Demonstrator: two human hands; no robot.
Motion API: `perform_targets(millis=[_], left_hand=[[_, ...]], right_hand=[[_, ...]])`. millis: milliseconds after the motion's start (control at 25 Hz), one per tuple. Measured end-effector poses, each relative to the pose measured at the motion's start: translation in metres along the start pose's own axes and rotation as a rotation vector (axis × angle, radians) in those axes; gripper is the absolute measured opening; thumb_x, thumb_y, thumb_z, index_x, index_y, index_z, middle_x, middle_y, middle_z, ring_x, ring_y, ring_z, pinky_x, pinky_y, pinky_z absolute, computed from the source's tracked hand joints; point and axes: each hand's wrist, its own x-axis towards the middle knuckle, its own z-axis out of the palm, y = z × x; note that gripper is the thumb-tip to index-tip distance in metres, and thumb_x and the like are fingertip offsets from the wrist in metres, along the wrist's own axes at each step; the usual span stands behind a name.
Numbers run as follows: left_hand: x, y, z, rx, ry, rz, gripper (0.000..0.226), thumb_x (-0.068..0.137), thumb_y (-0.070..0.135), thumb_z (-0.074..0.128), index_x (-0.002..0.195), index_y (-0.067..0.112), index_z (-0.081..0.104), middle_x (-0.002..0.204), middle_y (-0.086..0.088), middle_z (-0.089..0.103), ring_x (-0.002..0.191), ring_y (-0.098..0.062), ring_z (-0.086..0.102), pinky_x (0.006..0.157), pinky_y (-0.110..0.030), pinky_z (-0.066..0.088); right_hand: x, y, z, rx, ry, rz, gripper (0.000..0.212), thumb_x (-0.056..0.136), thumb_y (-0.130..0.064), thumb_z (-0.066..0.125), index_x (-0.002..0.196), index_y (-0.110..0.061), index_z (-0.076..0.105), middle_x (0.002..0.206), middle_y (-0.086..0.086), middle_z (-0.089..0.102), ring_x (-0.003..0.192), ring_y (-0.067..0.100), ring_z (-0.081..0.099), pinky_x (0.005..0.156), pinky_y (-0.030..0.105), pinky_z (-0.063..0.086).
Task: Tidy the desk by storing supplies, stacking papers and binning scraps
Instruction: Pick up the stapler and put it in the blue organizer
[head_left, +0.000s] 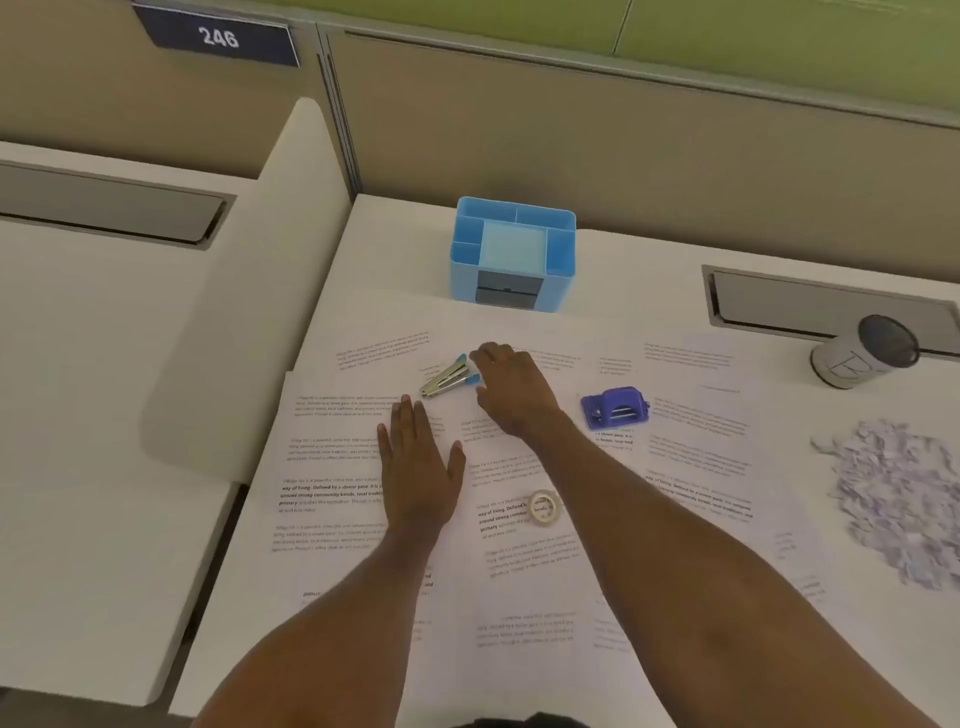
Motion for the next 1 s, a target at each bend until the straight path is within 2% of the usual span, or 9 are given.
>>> perform_targets(millis=[240, 440, 640, 840, 1000], left_hand=[[0.0, -0.006, 0.007, 0.063, 0.009, -0.004, 0.08, 0.105, 0.054, 0.033, 0.166, 0.003, 0.023, 0.175, -0.017, 0.023, 0.164, -0.034, 0.018, 0.134, -0.054, 0.018], [0.0, -0.003, 0.006, 0.085, 0.02, -0.012, 0.08, 0.105, 0.054, 0.031, 0.166, 0.004, 0.024, 0.175, -0.017, 0.024, 0.164, -0.033, 0.018, 0.133, -0.055, 0.019], [0.001, -0.002, 0.003, 0.087, 0.011, -0.023, 0.078, 0.105, 0.053, 0.032, 0.166, 0.004, 0.025, 0.175, -0.016, 0.024, 0.165, -0.032, 0.017, 0.133, -0.055, 0.019], [0.0, -0.003, 0.006, 0.087, 0.021, -0.013, 0.077, 0.106, 0.051, 0.035, 0.165, 0.003, 0.025, 0.175, -0.016, 0.024, 0.165, -0.032, 0.017, 0.133, -0.055, 0.018], [0.0, -0.004, 0.006, 0.085, 0.025, -0.009, 0.078, 0.106, 0.051, 0.034, 0.166, 0.003, 0.024, 0.175, -0.016, 0.023, 0.165, -0.031, 0.016, 0.134, -0.054, 0.017]], right_hand=[[0.027, 0.001, 0.002, 0.0, -0.046, -0.058, 0.048, 0.095, -0.012, 0.063, 0.139, -0.022, 0.049, 0.142, 0.0, 0.053, 0.124, 0.021, 0.053, 0.108, 0.036, 0.04], [0.038, 0.006, 0.007, -0.034, -0.036, -0.114, 0.044, 0.095, -0.017, 0.065, 0.136, -0.024, 0.053, 0.138, -0.002, 0.057, 0.121, 0.02, 0.054, 0.104, 0.035, 0.043], [0.039, 0.005, 0.009, -0.041, -0.003, -0.168, 0.03, 0.096, -0.022, 0.061, 0.127, -0.024, 0.06, 0.128, -0.001, 0.061, 0.112, 0.019, 0.055, 0.1, 0.033, 0.04], [0.029, 0.013, -0.013, 0.127, -0.013, -0.208, 0.041, 0.094, -0.027, 0.067, 0.133, -0.021, 0.057, 0.135, -0.001, 0.054, 0.118, 0.02, 0.052, 0.104, 0.032, 0.041], [0.032, 0.019, -0.042, 0.284, 0.127, -0.158, 0.046, 0.093, -0.023, 0.069, 0.136, -0.019, 0.053, 0.137, 0.0, 0.052, 0.12, 0.018, 0.055, 0.104, 0.029, 0.045]])
